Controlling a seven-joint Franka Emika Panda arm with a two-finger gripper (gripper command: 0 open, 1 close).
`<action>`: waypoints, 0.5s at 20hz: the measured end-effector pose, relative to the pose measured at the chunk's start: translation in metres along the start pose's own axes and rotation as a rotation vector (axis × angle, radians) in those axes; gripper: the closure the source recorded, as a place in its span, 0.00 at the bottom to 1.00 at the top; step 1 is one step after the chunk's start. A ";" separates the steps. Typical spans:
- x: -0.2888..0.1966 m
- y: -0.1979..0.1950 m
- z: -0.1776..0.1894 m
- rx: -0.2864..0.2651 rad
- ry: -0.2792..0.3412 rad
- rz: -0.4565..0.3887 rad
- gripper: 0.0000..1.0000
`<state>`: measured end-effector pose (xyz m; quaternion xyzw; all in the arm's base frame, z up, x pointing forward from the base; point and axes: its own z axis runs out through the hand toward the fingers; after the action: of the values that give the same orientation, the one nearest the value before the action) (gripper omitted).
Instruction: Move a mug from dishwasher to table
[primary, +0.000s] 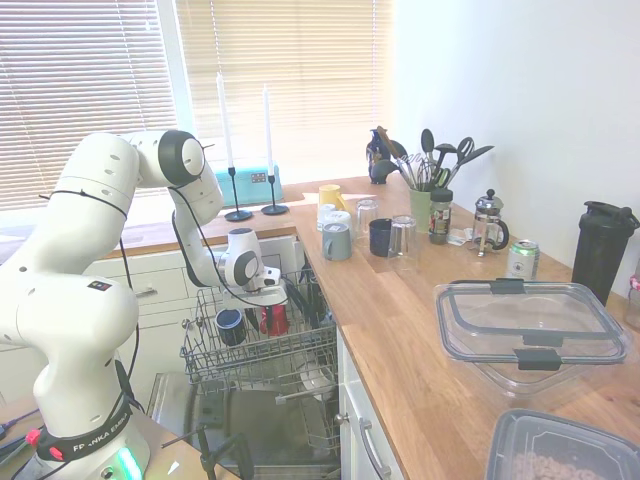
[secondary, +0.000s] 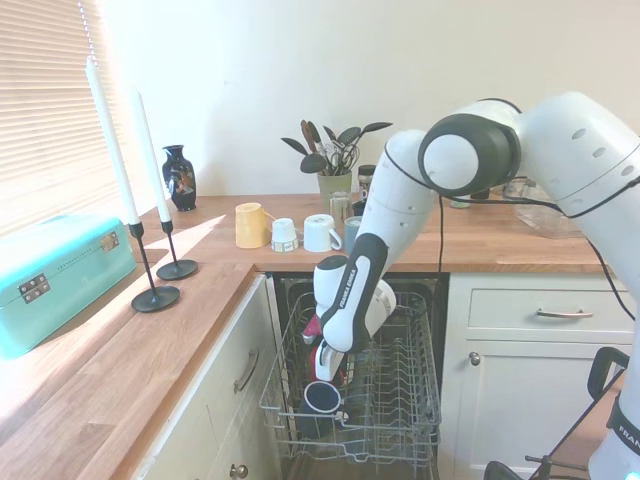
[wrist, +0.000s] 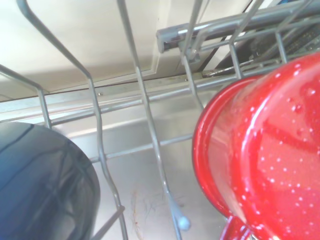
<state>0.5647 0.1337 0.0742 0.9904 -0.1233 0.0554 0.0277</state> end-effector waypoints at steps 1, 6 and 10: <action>0.000 0.000 0.000 -0.001 -0.001 0.002 1.00; -0.003 0.003 0.008 -0.009 -0.011 0.025 1.00; -0.002 0.005 0.008 -0.012 -0.010 0.032 1.00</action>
<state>0.5623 0.1293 0.0661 0.9885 -0.1395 0.0499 0.0319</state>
